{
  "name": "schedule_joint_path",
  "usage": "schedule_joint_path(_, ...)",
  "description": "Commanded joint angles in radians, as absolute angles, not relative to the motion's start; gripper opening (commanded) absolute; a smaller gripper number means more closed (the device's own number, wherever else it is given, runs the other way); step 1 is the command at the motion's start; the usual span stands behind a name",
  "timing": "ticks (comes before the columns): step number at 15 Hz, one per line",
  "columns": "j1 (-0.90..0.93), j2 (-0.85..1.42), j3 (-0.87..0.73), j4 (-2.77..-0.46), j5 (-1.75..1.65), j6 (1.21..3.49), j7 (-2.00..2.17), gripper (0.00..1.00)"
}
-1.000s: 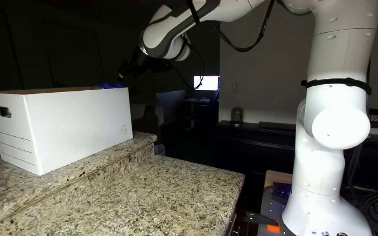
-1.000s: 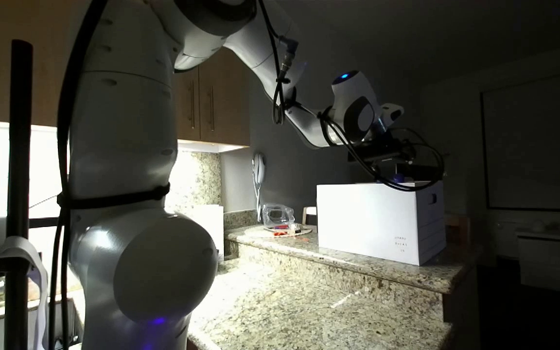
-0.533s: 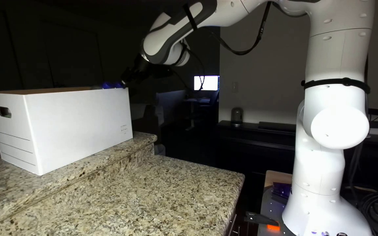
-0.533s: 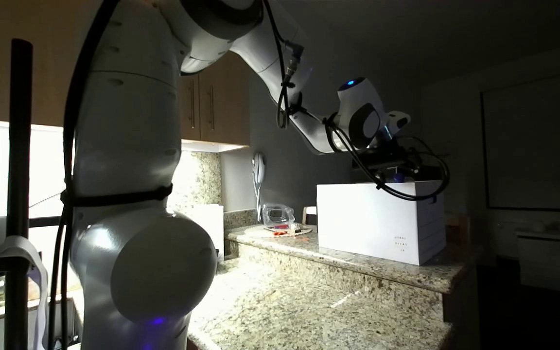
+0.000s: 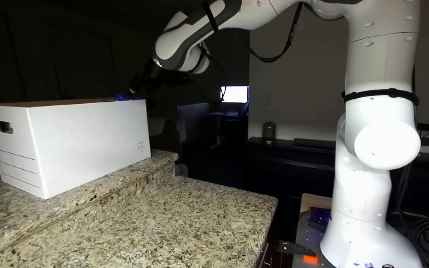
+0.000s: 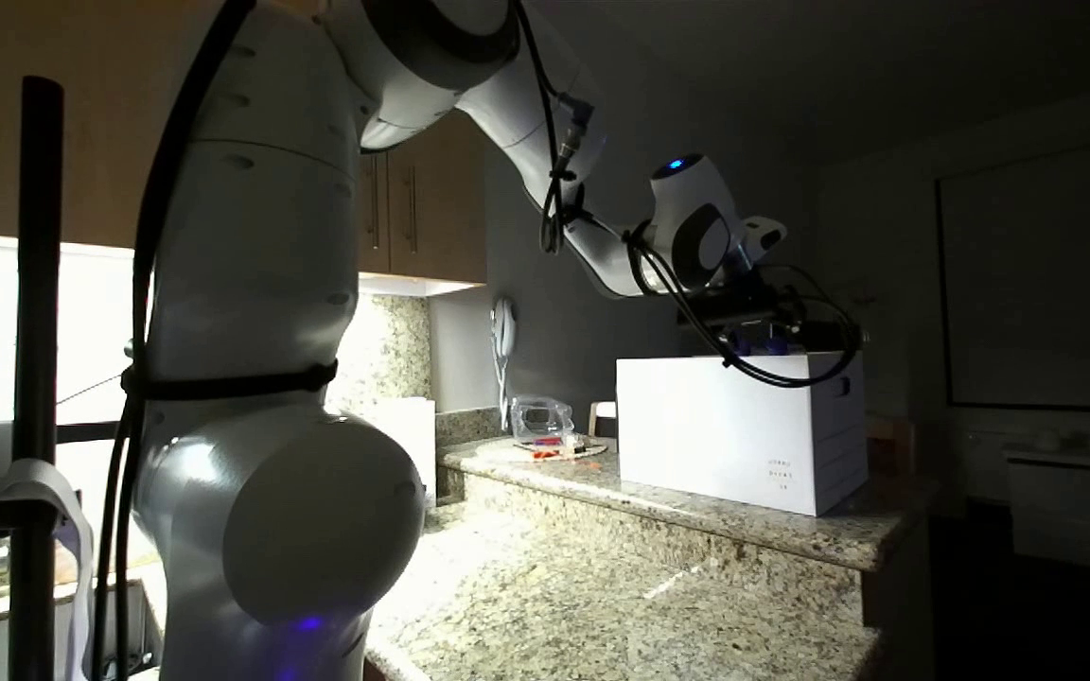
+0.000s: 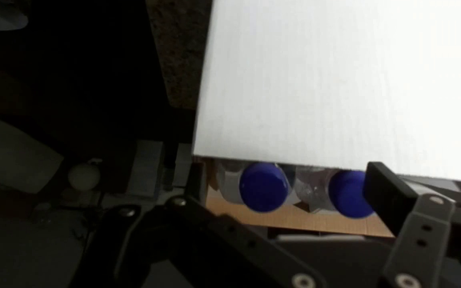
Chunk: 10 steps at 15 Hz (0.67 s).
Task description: Remove the water bottles from the box and put them on the counter
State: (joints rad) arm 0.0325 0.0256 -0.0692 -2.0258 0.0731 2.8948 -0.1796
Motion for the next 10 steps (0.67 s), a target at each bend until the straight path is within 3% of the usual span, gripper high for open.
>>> schedule_joint_path(1, 0.015, 0.027, -0.047, -1.976, 0.038, 2.924, -0.148, 1.00)
schedule_joint_path(10, 0.003, 0.156, -0.056, -1.902, -0.013, 3.032, -0.090, 1.00)
